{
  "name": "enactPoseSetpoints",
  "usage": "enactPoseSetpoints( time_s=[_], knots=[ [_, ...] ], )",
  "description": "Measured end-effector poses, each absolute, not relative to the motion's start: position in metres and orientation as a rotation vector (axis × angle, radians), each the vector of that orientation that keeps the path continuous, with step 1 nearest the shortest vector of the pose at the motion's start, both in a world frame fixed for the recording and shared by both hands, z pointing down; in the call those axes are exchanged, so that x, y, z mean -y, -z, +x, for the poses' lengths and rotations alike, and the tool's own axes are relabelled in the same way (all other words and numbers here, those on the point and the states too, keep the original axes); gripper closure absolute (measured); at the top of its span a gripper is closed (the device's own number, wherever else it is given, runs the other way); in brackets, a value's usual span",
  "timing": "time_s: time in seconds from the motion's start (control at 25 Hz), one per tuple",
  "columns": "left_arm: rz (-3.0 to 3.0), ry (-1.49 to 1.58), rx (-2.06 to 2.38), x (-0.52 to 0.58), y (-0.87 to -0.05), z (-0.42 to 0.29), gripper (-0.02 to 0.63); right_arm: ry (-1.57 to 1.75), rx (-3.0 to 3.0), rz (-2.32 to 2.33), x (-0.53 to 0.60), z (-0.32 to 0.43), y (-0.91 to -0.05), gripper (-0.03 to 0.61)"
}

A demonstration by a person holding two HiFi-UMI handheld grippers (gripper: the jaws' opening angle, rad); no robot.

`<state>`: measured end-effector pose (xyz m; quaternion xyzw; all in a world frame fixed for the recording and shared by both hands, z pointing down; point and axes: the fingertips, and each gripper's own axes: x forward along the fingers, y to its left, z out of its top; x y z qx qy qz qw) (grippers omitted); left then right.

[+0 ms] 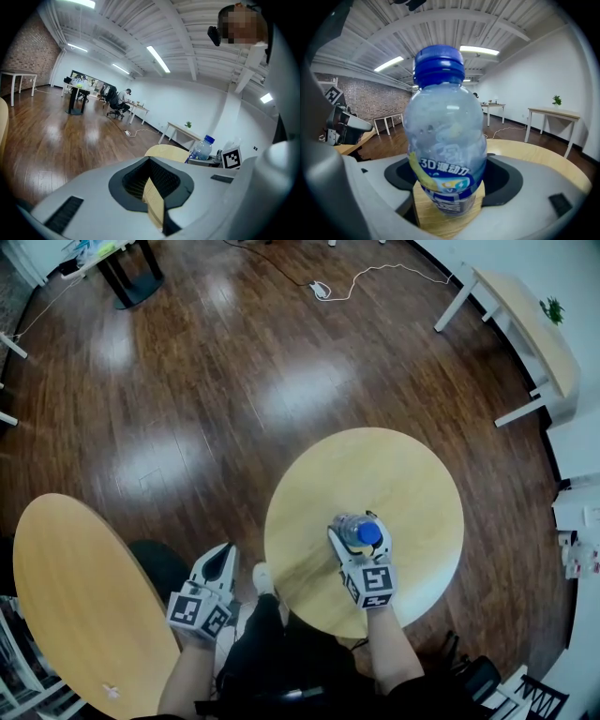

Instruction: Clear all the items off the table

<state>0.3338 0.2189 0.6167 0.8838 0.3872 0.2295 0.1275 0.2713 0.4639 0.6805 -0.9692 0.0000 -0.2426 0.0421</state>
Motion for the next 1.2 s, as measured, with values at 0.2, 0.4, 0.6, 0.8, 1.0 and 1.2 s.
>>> enactPoseSetpoints(
  time_s=[0.2,0.4,0.6,0.8,1.0,1.2],
  knots=[
    [2.590,-0.645,-1.115,-0.203,-0.607,0.346,0.614,0.731,0.051,-2.940,-0.460,0.275,-0.674,0.195],
    [2.607,-0.603,-1.121,-0.191,-0.592,0.351,0.614,0.680,0.064,-2.962,-0.456,0.273,-0.649,0.195],
    [2.594,-0.520,-1.146,-0.193,-0.573,0.357,0.614,0.629,0.088,-2.996,-0.458,0.268,-0.621,0.195],
    [2.570,-0.394,-1.195,-0.194,-0.539,0.365,0.614,0.532,0.128,-3.032,-0.457,0.259,-0.585,0.196],
    [2.569,-0.257,-1.243,-0.199,-0.500,0.376,0.614,0.457,0.174,-3.075,-0.460,0.252,-0.544,0.198],
    [2.553,-0.129,-1.288,-0.216,-0.471,0.384,0.614,0.325,0.234,-3.142,-0.482,0.249,-0.498,0.196]
  ],
)
